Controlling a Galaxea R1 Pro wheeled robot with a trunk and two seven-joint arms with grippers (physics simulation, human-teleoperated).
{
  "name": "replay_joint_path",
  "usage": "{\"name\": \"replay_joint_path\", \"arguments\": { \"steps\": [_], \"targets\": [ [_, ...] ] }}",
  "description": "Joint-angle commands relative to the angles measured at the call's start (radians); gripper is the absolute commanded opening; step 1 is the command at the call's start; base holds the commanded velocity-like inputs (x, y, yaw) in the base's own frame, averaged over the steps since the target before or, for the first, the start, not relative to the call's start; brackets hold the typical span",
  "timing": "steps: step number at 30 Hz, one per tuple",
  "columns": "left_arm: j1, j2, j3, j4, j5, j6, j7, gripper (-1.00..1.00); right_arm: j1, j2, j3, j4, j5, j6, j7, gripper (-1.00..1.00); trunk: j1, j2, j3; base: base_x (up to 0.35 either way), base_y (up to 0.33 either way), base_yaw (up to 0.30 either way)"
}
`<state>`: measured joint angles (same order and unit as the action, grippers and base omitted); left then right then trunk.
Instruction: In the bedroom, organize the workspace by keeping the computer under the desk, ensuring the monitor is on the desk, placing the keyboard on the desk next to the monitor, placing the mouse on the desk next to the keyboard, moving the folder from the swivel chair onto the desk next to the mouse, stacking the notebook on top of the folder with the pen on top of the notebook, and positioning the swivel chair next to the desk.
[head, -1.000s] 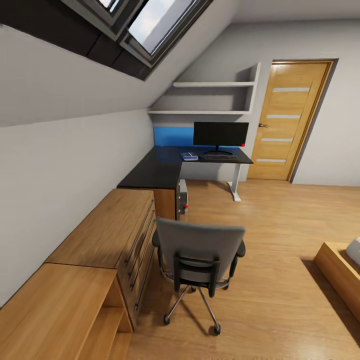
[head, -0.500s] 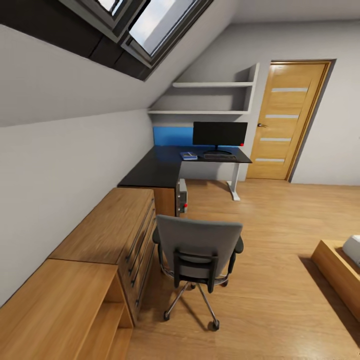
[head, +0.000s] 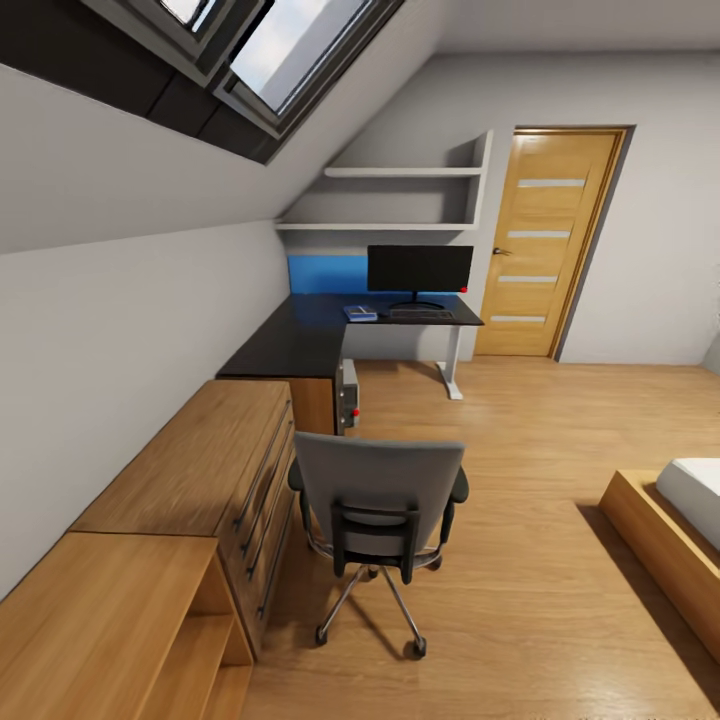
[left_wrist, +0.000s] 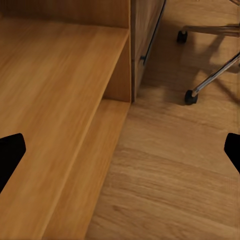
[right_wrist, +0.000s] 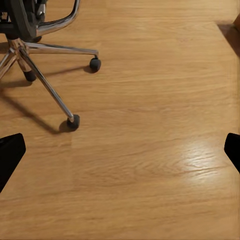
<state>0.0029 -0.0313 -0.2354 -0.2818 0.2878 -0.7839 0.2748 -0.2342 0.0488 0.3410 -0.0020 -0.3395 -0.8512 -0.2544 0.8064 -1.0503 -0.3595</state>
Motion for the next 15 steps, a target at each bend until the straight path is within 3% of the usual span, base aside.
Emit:
{"name": "replay_joint_path", "arguments": {
  "steps": [1,15],
  "targets": [
    [0.000,0.000,-0.009,-0.003,0.008,-0.002,0.005,1.00,-0.001,0.000,0.009,0.000,-0.004,-0.002,-0.006,1.00,0.000,-0.001,-0.001,0.000,0.000,-0.038],
    [0.000,-0.013,-0.011,-0.009,0.008,-0.002,0.003,1.00,-0.001,-0.005,0.009,0.002,-0.004,-0.002,-0.006,1.00,0.000,-0.001,0.000,0.000,0.000,-0.010]
  ]
}}
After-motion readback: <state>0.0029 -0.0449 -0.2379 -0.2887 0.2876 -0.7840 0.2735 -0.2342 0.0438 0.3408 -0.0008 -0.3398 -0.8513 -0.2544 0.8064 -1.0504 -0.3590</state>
